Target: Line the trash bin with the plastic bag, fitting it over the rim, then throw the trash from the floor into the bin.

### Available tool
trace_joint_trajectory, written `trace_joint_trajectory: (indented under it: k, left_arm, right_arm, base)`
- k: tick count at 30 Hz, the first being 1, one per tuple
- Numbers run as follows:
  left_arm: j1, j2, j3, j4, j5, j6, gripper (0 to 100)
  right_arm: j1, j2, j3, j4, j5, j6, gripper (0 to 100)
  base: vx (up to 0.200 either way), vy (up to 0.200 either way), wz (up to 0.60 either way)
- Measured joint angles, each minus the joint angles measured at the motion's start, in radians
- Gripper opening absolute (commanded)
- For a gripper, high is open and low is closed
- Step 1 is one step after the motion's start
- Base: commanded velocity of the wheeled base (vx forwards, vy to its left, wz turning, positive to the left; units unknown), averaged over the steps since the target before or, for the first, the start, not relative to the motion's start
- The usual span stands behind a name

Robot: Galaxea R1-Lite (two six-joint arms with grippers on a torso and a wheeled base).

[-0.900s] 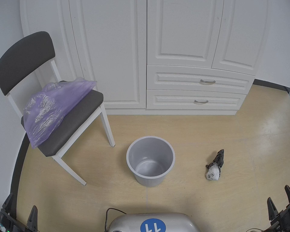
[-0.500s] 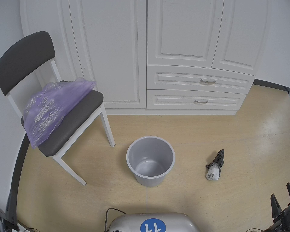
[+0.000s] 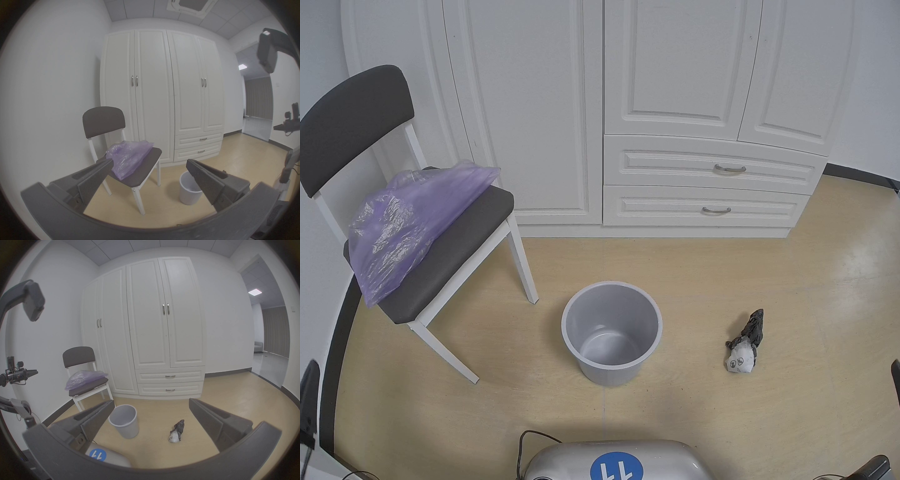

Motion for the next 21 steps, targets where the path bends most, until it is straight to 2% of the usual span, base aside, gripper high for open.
trace_joint_trajectory:
  k: [5, 11, 21]
  left_arm:
    - [0.005, 0.216, -0.129, 0.011, 0.055, 0.040, 100]
    - [0.000, 0.504, -0.269, 0.016, 0.160, 0.110, 100]
    - [-0.061, 0.997, -0.509, 0.018, 0.335, 0.231, 100]
  right_arm:
    - [0.000, 0.172, -0.082, -0.030, -0.020, 0.013, 100]
    - [0.010, 0.356, -0.147, -0.097, -0.069, 0.054, 100]
    - [0.042, 0.552, -0.200, -0.207, -0.117, 0.105, 100]
  base:
    - [0.000, 0.000, 0.00]
    - [0.000, 0.000, 0.00]
    - [0.000, 0.000, 0.00]
